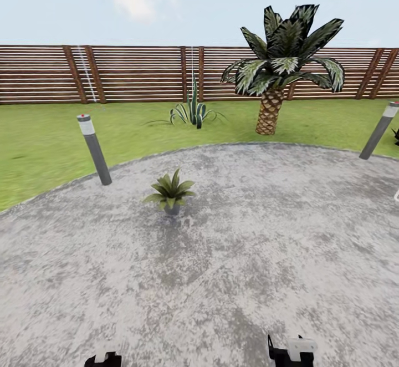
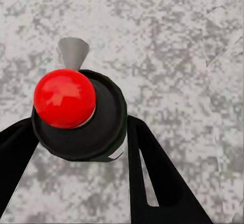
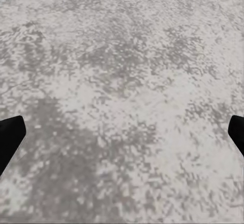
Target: Pick up the pesticide atomizer in the garden and spray insectifuge to fully cover both potted plants in the garden.
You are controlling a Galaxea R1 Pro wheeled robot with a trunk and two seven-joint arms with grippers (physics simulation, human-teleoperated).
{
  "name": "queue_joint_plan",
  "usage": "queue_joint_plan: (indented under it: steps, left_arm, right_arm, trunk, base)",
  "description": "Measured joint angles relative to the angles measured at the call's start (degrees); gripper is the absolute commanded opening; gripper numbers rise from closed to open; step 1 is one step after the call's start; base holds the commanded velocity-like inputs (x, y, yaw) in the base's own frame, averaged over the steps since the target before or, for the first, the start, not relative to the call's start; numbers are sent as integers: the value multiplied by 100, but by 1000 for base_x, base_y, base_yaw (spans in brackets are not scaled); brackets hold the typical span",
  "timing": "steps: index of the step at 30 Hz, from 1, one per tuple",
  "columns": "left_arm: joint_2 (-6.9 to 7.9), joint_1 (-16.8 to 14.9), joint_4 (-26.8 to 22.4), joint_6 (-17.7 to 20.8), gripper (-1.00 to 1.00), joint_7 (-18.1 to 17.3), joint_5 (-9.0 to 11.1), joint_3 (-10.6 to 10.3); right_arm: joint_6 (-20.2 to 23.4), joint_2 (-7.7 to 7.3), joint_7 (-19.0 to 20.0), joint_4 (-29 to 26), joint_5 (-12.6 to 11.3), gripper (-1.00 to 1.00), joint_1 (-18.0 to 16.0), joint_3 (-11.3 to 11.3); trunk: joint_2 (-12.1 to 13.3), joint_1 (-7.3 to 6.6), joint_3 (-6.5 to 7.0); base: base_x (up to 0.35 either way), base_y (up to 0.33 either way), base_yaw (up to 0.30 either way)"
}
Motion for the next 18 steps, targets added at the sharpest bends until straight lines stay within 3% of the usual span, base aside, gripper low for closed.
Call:
queue_joint_plan:
  steps: [18]
  left_arm:
    - [5,3,0,0,-100,0,1,10]
  right_arm:
    - [0,5,0,3,-5,100,0,0]
  trunk:
    - [0,0,0]
  base:
    - [340,0,0]
